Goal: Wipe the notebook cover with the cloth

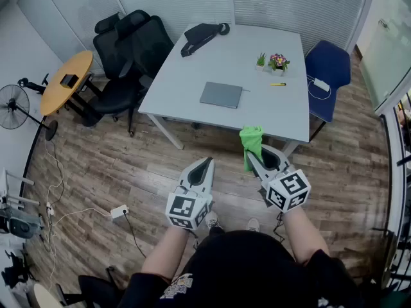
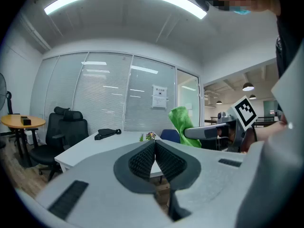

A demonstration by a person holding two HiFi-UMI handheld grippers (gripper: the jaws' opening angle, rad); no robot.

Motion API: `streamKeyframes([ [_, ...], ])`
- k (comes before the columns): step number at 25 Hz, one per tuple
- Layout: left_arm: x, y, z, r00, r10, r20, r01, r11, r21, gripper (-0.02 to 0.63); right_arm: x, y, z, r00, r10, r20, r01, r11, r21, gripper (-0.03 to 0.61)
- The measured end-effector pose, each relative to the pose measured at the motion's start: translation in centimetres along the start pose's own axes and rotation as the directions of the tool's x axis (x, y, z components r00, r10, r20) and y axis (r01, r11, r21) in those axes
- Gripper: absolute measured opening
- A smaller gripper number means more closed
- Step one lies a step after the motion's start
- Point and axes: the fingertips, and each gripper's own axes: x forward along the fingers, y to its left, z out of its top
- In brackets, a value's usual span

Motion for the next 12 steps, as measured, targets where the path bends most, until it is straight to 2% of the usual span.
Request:
streamKeyframes([
  [12, 0.43, 0.91, -0.39, 1.000, 0.005, -0.002, -0.005, 1.000, -0.010, 0.006, 0.79, -0.28, -0.73, 1.000, 0.000, -0.009, 0.000, 1.000, 0.013, 0.110],
])
